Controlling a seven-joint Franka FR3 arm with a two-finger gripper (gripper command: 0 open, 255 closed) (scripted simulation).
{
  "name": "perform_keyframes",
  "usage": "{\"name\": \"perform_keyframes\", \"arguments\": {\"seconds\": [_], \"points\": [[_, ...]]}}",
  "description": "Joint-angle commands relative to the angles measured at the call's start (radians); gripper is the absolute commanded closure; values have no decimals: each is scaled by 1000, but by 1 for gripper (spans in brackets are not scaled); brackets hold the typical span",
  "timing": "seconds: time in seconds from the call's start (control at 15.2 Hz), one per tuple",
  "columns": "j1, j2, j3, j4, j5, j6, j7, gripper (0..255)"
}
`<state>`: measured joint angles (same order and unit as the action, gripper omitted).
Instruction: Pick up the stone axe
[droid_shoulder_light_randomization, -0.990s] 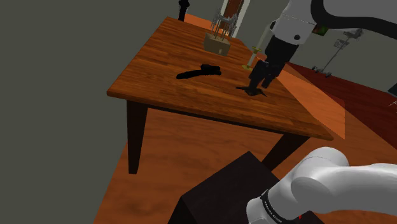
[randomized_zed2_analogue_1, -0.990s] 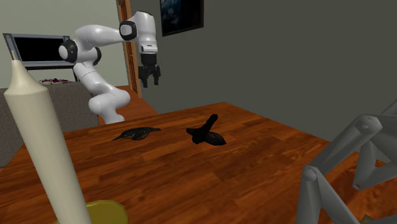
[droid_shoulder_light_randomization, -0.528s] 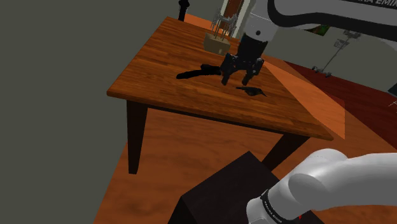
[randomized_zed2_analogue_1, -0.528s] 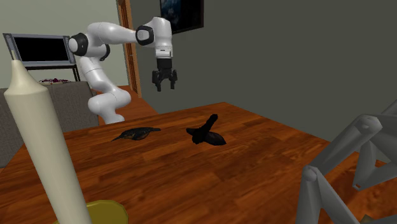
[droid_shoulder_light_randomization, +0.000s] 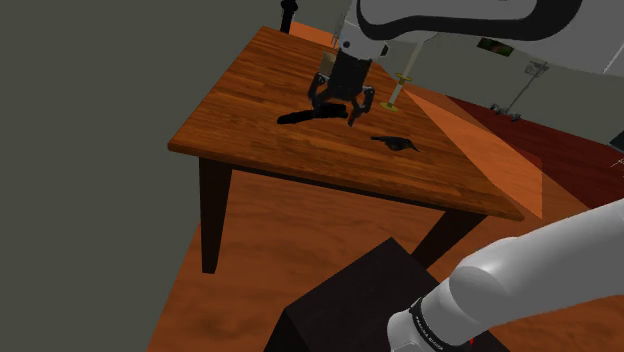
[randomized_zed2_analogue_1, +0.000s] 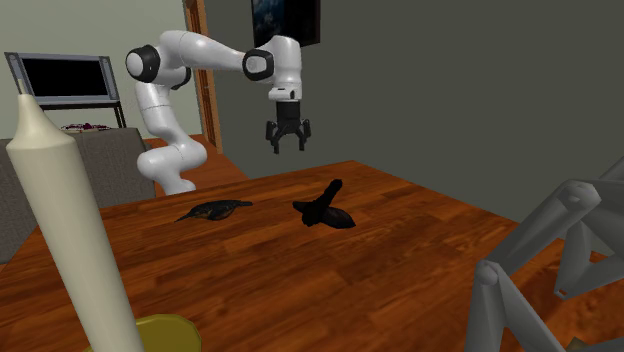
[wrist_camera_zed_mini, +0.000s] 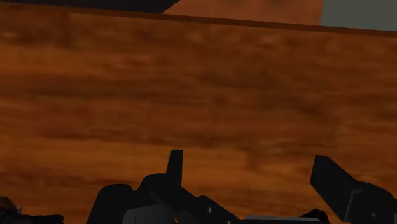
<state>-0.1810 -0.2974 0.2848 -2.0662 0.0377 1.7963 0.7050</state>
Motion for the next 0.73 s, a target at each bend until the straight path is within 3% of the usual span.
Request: {"name": "perform_keyframes", "arguments": {"seconds": [0.0,0.66], "points": [[-21,78,16,56,-20,23,99,0],[-67,442,4,387,-140,44,524,0]]}}
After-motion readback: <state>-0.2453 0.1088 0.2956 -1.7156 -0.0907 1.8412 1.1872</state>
